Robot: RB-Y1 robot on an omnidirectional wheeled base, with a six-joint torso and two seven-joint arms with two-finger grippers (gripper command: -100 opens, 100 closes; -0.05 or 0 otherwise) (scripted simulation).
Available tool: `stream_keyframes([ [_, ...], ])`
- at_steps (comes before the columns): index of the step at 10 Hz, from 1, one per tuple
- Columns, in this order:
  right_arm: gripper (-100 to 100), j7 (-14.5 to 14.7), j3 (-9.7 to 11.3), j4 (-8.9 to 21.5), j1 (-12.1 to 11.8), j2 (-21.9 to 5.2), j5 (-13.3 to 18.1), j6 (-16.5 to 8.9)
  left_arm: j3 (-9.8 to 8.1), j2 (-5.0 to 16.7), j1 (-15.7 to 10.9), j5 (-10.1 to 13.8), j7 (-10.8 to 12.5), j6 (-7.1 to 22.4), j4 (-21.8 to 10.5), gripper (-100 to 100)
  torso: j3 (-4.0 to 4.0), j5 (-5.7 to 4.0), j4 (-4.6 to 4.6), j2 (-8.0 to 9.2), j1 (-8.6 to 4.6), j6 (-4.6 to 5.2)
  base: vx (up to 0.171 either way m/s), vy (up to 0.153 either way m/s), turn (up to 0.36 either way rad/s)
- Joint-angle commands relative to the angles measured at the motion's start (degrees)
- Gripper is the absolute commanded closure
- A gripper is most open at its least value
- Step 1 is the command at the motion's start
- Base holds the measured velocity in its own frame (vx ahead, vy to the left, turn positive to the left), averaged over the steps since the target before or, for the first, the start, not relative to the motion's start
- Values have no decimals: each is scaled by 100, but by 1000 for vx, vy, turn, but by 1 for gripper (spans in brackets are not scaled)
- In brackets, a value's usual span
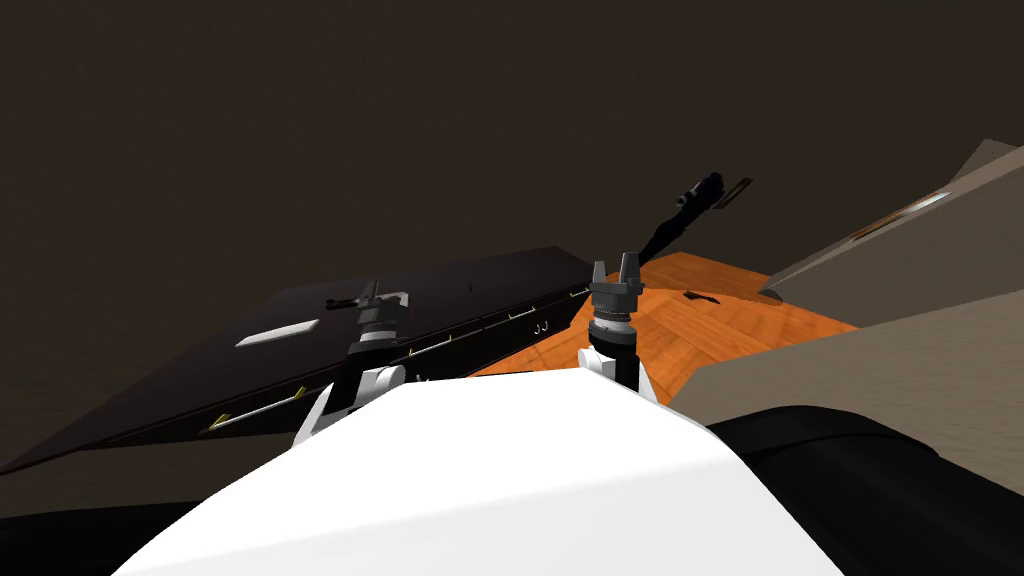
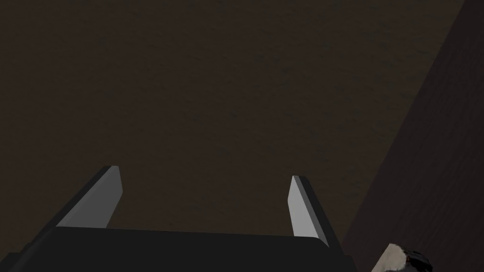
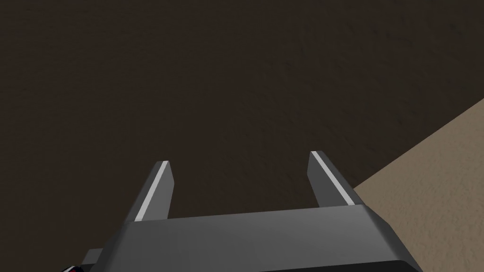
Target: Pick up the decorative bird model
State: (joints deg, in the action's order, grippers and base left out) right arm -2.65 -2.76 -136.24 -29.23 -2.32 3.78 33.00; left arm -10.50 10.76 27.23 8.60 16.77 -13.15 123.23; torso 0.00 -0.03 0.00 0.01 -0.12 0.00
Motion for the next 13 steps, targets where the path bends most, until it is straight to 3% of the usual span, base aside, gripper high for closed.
stream_keyframes([
  [1, 0, 0, 0, 0, 0, 0, 0, 0, -168, 213, -44, 100, 267, 286, -65, -100, 0, 0, 0, 0, 0, 0, 4, -43, -111],
  [2, 0, 0, 0, 0, 0, 0, 0, 0, -168, 213, -44, 100, 267, 393, -65, -100, -1, 0, 0, -1, -2, 1, -1, -40, -60],
  [3, 0, 0, 0, 0, 0, 0, 0, 0, -323, 401, -115, 192, 512, 568, -145, -100, 0, 0, 0, 0, -2, 0, -1, -64, -140],
  [4, 0, 0, 0, 0, 0, 0, 0, 0, -323, 401, -115, 192, 512, 719, -145, -100, 0, -2, 0, -1, -9, 2, 4, -50, -71],
  [5, 0, 0, 0, 0, 0, 0, 0, 0, -484, 593, -186, 290, 748, 901, -233, -100, -1, -2, 0, -1, -6, -1, 16, -59, -130],
  [6, 0, 0, 0, 0, 0, 0, 0, 0, -484, 593, -186, 290, 775, 1076, -233, -100, -3, -2, -1, -6, -8, 2, 14, -48, -79],
  [7, 0, 0, 0, 0, 0, 0, 0, 0, -650, 788, -255, 394, 1021, 1226, -329, -100, -3, -1, -1, -4, -5, -1, 8, -56, -137],
  [9, 0, 0, 0, 0, 0, 0, 0, 0, -650, 788, -255, 394, 1054, 1442, -329, -100, -2, -1, -1, -3, -5, -1, 5, -33, -45],
  [10, 0, 0, 0, 0, 0, 0, 0, 0, -818, 986, -320, 503, 1327, 1671, -435, -100, -1, 0, 0, -1, 3, -2, 7, -40, -162],
  [12, 0, 0, 0, 0, 0, 0, 0, 0, -818, 986, -320, 503, 1348, 1820, -435, -100, -2, 0, -1, -3, -1, -1, 9, -31, -44],
  [13, 0, 0, 0, 0, 0, 0, 0, 0, -988, 1185, -379, 617, 1623, 2027, -549, -100, -1, 1, 0, -1, 3, -2, 20, -50, -160],
])
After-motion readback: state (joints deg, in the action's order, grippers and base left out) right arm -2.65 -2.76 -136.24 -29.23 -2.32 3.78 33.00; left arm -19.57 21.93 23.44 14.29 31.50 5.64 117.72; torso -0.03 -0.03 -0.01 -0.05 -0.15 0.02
